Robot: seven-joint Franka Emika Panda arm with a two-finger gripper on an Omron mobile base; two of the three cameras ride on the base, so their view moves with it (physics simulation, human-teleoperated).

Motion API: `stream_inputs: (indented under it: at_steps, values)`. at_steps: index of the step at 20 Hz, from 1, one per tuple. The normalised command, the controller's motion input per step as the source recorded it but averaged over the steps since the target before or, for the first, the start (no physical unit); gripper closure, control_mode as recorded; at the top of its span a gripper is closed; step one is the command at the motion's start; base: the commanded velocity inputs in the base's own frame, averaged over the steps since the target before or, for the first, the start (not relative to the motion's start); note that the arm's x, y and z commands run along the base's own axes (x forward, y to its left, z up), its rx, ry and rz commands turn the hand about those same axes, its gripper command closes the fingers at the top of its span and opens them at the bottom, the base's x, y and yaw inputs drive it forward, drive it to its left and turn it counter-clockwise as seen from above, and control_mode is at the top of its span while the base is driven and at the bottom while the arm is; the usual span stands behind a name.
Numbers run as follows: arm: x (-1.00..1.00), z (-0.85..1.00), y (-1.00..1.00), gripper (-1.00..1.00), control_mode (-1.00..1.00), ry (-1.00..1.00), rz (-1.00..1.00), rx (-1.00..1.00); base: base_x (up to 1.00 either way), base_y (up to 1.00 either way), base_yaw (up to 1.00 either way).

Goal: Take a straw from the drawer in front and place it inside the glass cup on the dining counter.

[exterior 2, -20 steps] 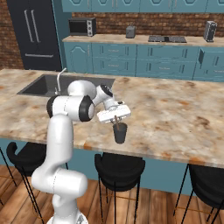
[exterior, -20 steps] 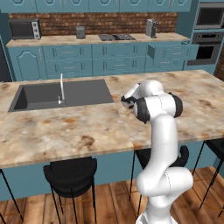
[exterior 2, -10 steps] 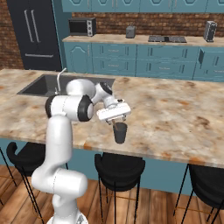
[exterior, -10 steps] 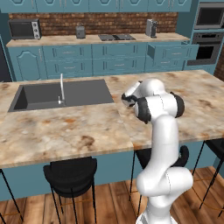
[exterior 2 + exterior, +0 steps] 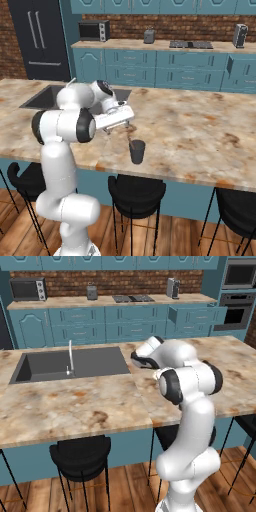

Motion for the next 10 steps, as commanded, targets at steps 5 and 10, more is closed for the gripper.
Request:
stream_inputs:
  at_steps: [5, 10]
  values:
    - [-0.73, 0.82, 1.00, -1.00, -1.00, -0.25, 0.05, -0.20, 0.00, 0.00, 0.00]
    - [-0.37, 0.51, 0.97, -1.00, -1.00, -0.20, 0.08, -0.11, 0.00, 0.00, 0.00]
